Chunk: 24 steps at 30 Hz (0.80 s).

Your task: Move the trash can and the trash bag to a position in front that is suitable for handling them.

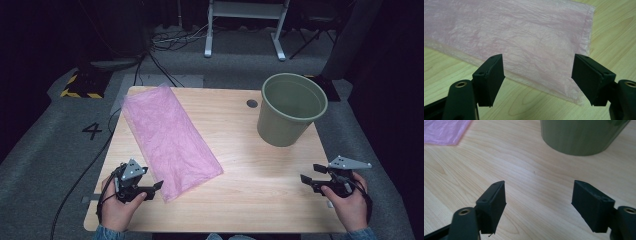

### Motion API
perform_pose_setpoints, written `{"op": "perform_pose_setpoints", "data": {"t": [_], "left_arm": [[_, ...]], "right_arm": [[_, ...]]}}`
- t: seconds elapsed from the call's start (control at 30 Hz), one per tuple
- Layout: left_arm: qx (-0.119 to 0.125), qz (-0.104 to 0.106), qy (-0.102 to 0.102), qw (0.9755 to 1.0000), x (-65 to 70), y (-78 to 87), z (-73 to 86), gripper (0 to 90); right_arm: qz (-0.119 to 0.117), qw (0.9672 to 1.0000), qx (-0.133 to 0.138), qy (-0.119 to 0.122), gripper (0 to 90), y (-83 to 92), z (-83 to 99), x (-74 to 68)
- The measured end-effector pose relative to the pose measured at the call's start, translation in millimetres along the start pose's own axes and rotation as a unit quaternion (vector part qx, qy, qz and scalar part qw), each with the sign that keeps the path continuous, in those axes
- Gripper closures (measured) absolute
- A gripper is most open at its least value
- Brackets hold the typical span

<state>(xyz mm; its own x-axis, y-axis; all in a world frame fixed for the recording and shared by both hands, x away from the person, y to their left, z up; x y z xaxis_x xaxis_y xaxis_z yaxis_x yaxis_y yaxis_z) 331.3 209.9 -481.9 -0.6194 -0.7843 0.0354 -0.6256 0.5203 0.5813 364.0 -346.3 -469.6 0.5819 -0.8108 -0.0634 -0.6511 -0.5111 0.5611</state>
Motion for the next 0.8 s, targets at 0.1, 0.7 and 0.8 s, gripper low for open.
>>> {"op": "perform_pose_setpoints", "data": {"t": [0.1, 0.7, 0.8], "left_arm": [[0.002, -0.001, 0.012, 0.9999, -1.8, 2.8, -7.8, 25.8], [-0.011, -0.016, 0.019, 0.9996, -4.2, -3.7, -8.5, 26.6], [-0.017, -0.014, 0.020, 0.9996, -3.7, -1.2, -0.9, 24.9]], "right_arm": [[-0.001, 1.0000, -0.001, 0.007, 29.6, 3.7, -12.0, 1.1], [-0.015, 0.9977, 0.031, 0.059, 36.4, 13.7, -103.7, 14.1], [-0.011, 0.9970, 0.039, 0.066, 36.3, 12.8, -121.6, 14.3]]}}
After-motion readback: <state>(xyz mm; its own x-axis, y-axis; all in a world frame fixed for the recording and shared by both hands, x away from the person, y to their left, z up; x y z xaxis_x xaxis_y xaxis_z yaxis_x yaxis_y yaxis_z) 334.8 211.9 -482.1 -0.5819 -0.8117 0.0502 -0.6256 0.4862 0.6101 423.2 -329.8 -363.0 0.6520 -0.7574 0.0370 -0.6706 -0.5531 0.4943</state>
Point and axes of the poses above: each handheld gripper's, and its own axes: y roughly backward along the jaws, z roughly out of its underside, x roughly to its right, the point moved 5 cm from there along -y, roughly forward along the jaws, and after that the axes turned 6 degrees about x, right-handed, at the moved point
